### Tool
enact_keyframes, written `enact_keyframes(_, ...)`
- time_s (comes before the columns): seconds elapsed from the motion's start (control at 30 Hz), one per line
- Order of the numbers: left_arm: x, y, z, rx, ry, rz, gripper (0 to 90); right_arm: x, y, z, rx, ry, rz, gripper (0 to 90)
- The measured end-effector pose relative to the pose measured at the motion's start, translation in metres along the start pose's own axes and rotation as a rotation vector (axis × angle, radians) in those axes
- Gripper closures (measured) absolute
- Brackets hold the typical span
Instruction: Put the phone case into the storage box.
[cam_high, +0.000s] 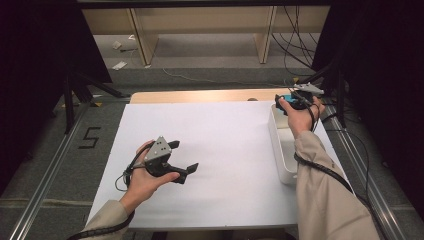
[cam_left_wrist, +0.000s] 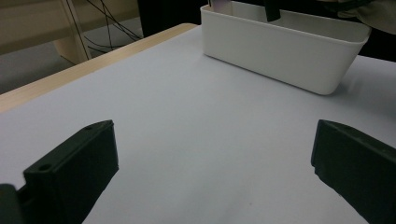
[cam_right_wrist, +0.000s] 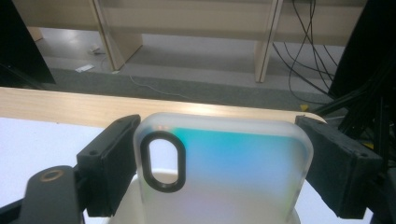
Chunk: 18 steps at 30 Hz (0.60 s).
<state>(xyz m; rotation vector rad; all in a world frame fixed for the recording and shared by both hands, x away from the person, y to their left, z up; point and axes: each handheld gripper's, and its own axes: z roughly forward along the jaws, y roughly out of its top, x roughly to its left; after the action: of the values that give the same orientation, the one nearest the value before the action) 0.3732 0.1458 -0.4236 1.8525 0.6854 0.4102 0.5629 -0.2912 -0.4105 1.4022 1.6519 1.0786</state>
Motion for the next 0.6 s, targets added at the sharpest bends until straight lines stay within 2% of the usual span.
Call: enact_keyframes(0.6, 0.0000, 0.0001, 0.0002, 0.000, -0.001, 0.001, 0.0, 0.0033, 0.0011, 0.0058, 0.009, 0.009, -0.032, 17.9)
